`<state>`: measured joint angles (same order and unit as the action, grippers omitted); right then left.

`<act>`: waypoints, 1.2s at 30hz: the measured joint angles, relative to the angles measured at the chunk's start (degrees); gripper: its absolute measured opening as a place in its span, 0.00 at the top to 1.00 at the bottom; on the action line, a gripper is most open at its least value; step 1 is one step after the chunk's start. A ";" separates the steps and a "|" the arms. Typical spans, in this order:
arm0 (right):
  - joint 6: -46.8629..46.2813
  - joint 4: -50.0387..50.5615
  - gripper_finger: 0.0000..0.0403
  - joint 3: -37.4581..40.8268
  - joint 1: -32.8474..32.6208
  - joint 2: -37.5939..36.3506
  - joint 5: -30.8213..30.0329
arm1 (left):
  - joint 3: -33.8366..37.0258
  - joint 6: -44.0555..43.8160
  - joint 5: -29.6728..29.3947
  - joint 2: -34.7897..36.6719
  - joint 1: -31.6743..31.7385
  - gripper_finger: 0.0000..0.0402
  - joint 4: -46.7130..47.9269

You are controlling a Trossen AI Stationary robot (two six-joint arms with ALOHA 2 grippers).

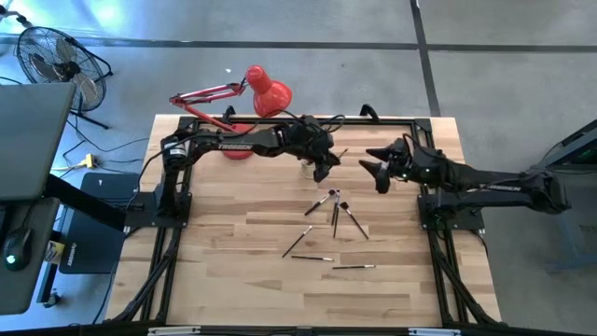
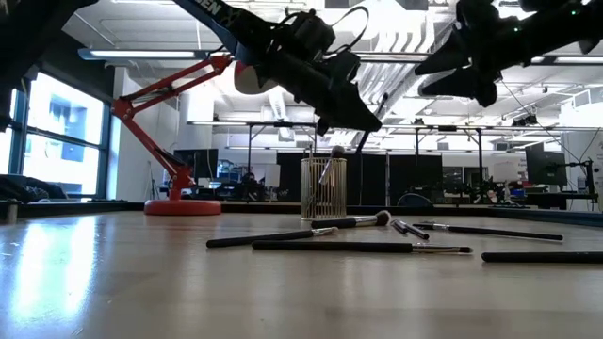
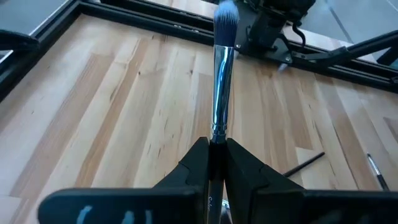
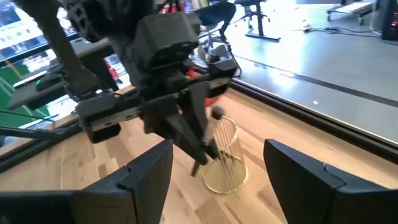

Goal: Put items in baskets/containers
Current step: Put the makeup brush into the wire bin

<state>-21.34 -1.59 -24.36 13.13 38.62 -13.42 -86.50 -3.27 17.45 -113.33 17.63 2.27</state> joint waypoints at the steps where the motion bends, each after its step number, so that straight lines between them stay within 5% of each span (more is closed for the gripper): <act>1: -0.57 0.80 0.39 0.00 0.00 -0.71 -0.28 | 0.01 0.00 -0.01 0.26 0.00 0.95 0.29; 11: -0.95 3.96 0.38 0.00 -0.01 -2.63 -0.34 | 0.44 0.47 -11.53 4.68 -4.14 0.95 3.83; 18: 1.18 4.72 0.38 0.00 0.00 -2.61 -0.07 | 12.57 -4.58 -18.58 10.70 -5.64 0.95 2.51; 24: 1.25 5.81 0.38 0.00 0.00 -2.58 0.05 | 30.48 -9.88 -22.83 18.59 -6.24 0.95 -31.02; 29: 1.29 5.95 0.38 0.00 0.00 -2.58 0.05 | 42.20 -13.90 -28.61 18.18 -5.93 0.95 -56.25; 32: 1.29 6.11 0.38 0.00 0.00 -2.54 -0.06 | 43.45 -13.13 -34.81 15.10 -5.98 0.95 -63.01; 36: 1.29 6.20 0.38 -0.02 0.00 -2.24 -0.50 | 41.55 -11.55 -35.32 10.76 -5.38 0.95 -64.71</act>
<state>-20.05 4.61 -24.38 13.13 36.37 -13.92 -44.95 -14.82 -17.87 -102.56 12.25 -62.44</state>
